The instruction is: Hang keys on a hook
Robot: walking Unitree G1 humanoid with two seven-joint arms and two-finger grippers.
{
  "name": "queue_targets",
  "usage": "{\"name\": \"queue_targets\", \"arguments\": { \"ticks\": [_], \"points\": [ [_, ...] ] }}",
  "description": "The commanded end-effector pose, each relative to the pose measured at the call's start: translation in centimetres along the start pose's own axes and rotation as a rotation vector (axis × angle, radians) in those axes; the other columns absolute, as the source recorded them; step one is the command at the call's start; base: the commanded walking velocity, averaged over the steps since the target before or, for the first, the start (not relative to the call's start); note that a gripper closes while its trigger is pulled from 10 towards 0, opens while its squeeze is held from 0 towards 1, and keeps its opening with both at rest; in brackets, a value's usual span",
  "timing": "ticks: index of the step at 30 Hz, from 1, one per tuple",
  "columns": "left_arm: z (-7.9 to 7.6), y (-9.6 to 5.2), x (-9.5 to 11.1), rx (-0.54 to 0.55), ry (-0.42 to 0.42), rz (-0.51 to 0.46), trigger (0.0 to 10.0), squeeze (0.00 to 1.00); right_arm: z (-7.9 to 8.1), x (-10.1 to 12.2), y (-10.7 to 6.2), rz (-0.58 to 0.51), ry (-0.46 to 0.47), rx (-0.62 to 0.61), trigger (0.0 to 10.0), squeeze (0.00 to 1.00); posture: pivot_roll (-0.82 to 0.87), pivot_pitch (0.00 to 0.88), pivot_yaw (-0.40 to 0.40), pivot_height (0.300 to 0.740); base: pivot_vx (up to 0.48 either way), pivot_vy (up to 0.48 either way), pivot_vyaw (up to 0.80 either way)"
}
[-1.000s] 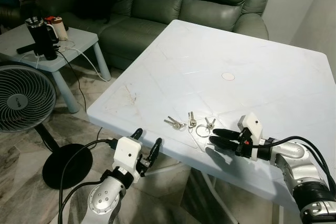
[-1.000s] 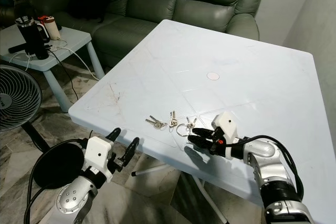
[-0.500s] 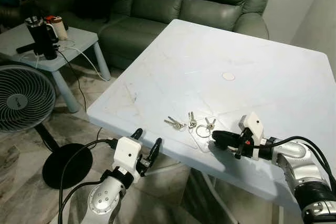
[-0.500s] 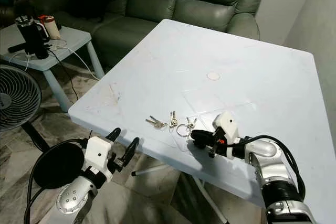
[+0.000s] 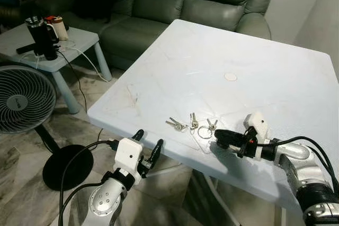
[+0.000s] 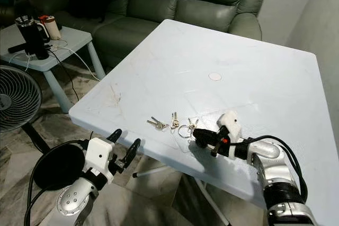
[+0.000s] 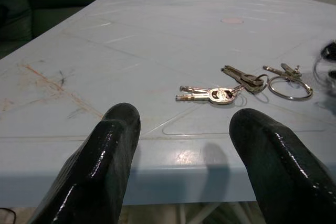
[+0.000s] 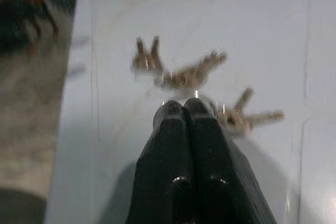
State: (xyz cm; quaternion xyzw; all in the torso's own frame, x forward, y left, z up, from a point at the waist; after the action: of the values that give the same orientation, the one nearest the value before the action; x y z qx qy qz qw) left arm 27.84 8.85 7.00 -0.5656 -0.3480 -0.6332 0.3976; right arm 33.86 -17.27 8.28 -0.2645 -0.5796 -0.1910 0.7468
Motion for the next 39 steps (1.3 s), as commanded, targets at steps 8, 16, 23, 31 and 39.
{"name": "queue_targets", "arguments": {
  "ticks": [8, 16, 23, 31, 39],
  "points": [
    [1.0, 0.3, 0.7, 0.041, 0.009, -0.019, 10.0, 0.0, 0.3, 7.8, 1.0, -0.453, 0.263, 0.024, 0.0, 0.0, -0.07, 0.03, -0.014, 0.74, 0.0, 0.0, 0.0],
    [3.1, 0.8, 1.9, 0.126, -0.02, -0.059, 10.0, 0.0, 1.3, 9.5, 1.8, -0.586, 0.318, -0.001, 2.9, 0.0, -0.07, 0.024, -0.013, 0.74, 0.0, 0.0, 0.0],
    [5.5, 0.9, 2.9, 0.207, -0.046, -0.089, 10.0, 0.0, 1.1, 9.8, 2.4, -0.632, 0.291, -0.117, 10.0, 0.0, -0.07, 0.017, -0.014, 0.74, 0.0, 0.0, 0.0],
    [10.1, 0.7, 4.3, 0.388, -0.095, -0.136, 10.0, 0.0, 0.8, 10.5, 2.9, -0.683, 0.245, -0.34, 10.0, 0.0, -0.06, 0.015, -0.012, 0.74, 0.0, 0.0, 0.0],
    [13.9, 0.3, 6.1, 0.516, -0.104, -0.167, 10.0, 0.0, 1.3, 9.9, 4.3, -0.553, -0.015, -0.544, 10.0, 0.0, -0.06, 0.009, -0.004, 0.74, 0.0, 0.0, 0.0]
  ]
}}
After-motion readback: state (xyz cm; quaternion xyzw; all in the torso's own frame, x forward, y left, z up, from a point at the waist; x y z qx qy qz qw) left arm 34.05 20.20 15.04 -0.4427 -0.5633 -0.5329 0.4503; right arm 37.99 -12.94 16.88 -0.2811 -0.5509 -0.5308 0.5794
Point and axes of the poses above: a point about 5 cm out from each wrist's last joint towards the gripper, its own y axis pointing out of the wrist towards the gripper, its own x axis along the axis of the wrist's last joint, z = x × y, the point moved 5 cm from there along y, pointing out of the wrist towards the gripper, and after that the axes turned 4 degrees about y, right-handed, at the moved point
